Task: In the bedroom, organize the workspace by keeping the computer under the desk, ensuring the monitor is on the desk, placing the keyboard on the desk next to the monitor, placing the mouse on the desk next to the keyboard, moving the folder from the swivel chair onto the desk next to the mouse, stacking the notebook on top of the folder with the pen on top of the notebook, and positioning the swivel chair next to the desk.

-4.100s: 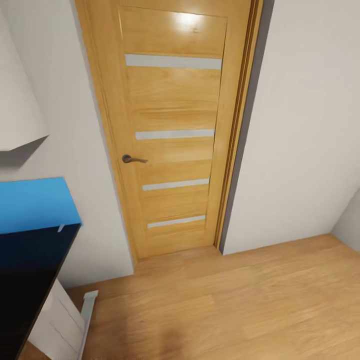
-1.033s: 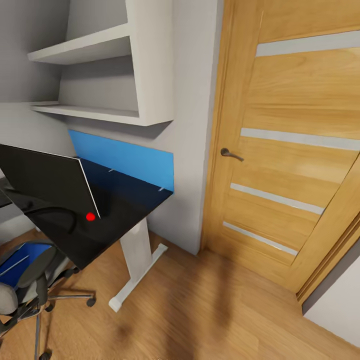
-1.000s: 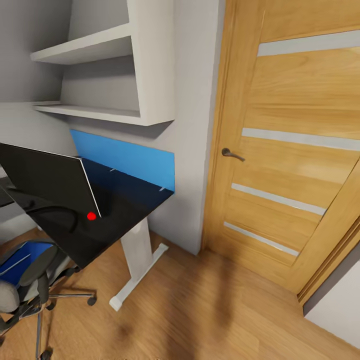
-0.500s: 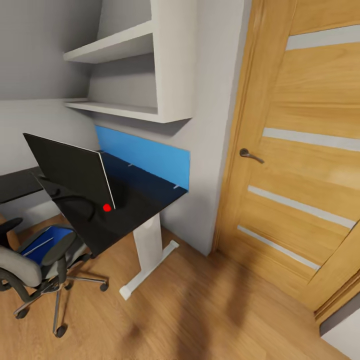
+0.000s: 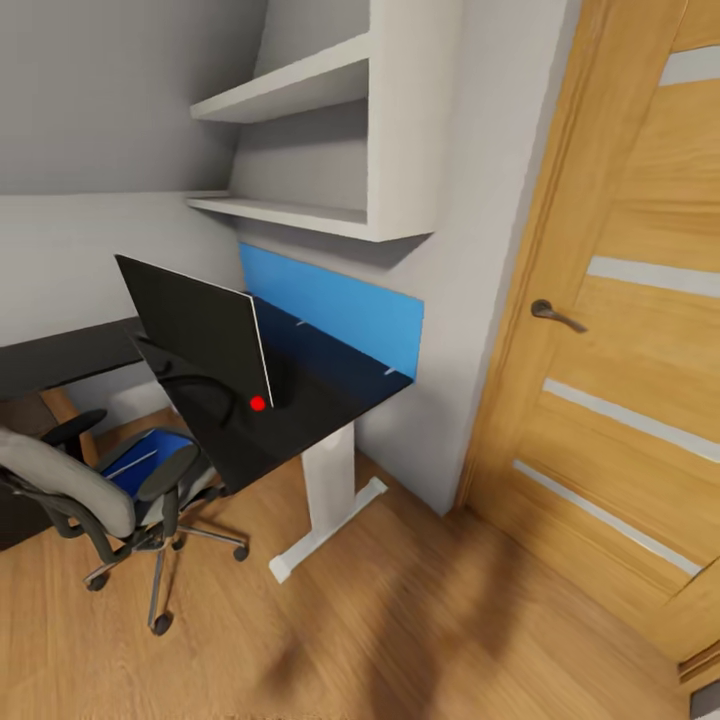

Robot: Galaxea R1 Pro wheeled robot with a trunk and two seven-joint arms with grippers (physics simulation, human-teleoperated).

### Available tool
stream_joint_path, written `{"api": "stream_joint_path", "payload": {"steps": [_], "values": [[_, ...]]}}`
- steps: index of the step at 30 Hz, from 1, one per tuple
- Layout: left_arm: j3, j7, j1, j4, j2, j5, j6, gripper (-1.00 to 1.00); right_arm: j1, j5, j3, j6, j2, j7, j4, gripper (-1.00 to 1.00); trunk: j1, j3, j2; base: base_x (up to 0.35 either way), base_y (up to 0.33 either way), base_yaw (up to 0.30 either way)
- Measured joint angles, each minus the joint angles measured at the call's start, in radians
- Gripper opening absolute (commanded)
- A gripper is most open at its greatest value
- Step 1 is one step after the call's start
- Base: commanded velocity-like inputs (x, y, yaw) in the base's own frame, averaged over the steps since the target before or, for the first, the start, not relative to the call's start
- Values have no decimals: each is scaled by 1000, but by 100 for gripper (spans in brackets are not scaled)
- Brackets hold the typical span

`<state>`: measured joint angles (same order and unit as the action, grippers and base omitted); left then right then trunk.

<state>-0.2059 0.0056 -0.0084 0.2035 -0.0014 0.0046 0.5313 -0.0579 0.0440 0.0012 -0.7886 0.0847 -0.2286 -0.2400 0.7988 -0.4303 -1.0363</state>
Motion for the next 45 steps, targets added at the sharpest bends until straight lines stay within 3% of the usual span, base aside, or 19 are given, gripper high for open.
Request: {"api": "stream_joint_path", "payload": {"steps": [45], "values": [[-1, 0, 0, 0, 0, 2, 2, 100, -1, 2, 1, -1, 1, 1, 27, 100, 0, -34, 0, -49, 0, 263]]}}
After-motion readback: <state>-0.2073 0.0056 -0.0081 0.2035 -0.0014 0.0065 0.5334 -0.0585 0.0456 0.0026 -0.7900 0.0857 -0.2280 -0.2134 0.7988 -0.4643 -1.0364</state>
